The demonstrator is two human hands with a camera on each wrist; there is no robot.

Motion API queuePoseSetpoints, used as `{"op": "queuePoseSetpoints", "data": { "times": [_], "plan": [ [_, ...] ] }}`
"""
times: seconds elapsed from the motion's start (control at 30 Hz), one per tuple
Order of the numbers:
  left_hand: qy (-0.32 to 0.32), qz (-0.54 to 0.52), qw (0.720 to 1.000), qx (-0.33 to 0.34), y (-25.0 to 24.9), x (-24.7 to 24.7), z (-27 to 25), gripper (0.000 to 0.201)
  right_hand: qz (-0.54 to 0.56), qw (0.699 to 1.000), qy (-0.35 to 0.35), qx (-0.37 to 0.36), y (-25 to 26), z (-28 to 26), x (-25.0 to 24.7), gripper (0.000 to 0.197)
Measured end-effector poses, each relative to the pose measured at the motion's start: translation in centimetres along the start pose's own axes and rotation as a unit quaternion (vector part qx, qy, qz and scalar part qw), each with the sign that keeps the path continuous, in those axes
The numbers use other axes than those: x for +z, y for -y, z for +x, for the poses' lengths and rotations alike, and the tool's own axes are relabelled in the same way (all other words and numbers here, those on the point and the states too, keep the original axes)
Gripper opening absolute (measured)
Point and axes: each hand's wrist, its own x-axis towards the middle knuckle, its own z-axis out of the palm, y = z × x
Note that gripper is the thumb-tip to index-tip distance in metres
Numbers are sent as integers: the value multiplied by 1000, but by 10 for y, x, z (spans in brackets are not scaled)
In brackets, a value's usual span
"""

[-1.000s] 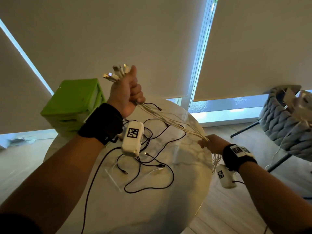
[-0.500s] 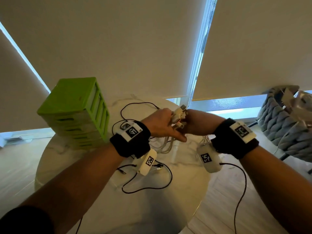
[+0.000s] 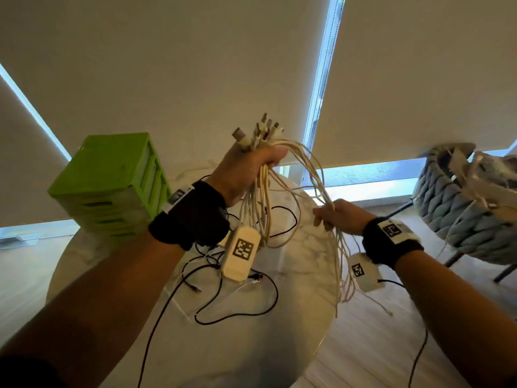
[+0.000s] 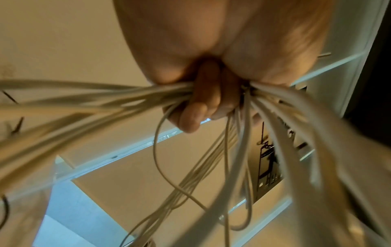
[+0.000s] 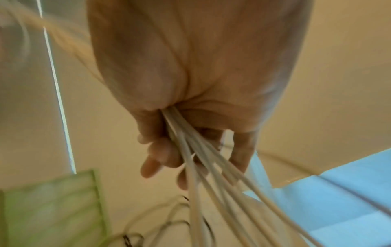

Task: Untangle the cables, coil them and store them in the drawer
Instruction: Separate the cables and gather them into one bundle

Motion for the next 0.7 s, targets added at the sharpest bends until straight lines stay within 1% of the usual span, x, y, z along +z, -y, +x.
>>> {"op": "queuePoseSetpoints", "data": {
  "times": [0.07, 0.1, 0.13, 0.2, 0.23, 0.3, 0.37, 0.4, 0.43, 0.47, 0.5, 0.53, 0.57, 0.6, 0.63, 0.67, 0.7],
  "plan": [
    [-7, -57, 998, 1, -10, 0, 1, 42, -44, 998, -6, 48, -30, 2, 10, 42],
    [-5, -73, 997, 6, -15, 0, 0, 45, -68, 995, -20, 65, -42, 2, 13, 42],
    [-2, -81, 997, 14, -19, 1, -2, 42, -107, 990, -34, 83, -52, -1, 15, 41],
    [7, -78, 997, 25, -23, 4, -4, 36, -215, 967, -63, 123, -63, -5, 17, 42],
    [10, -77, 997, 27, -23, 6, -5, 37, -262, 953, -63, 141, -65, -7, 16, 45],
    [13, -89, 996, 21, -21, 9, -5, 43, -315, 934, -31, 167, -71, -6, 13, 51],
    [15, -107, 994, 10, -21, 12, -5, 43, -323, 926, 8, 195, -74, -5, 4, 56],
    [16, -106, 994, 10, -22, 13, -5, 40, -316, 926, 13, 207, -76, -6, -3, 58],
    [14, -99, 995, 12, -23, 14, -5, 36, -309, 928, -1, 210, -76, -8, -10, 56],
    [10, -90, 996, 15, -23, 14, -5, 34, -296, 932, -39, 205, -76, -10, -16, 51],
    [9, -84, 996, 18, -25, 14, -6, 32, -284, 932, -105, 198, -78, -12, -23, 41],
    [6, -80, 997, 17, -25, 13, -5, 31, -275, 926, -177, 188, -81, -15, -28, 29],
    [6, -80, 997, 14, -26, 13, -6, 31, -263, 917, -241, 178, -85, -16, -31, 23],
    [8, -70, 997, 11, -24, 13, -6, 31, -247, 911, -280, 178, -91, -17, -33, 21],
    [11, -46, 999, 14, -20, 14, -5, 32, -231, 909, -287, 193, -95, -18, -34, 22],
    [16, 9, 1000, 25, -15, 15, -5, 34, -219, 915, -262, 215, -101, -19, -32, 24],
    [26, 76, 996, 43, -10, 17, -6, 35, -217, 925, -206, 234, -106, -21, -27, 29]
  ]
}}
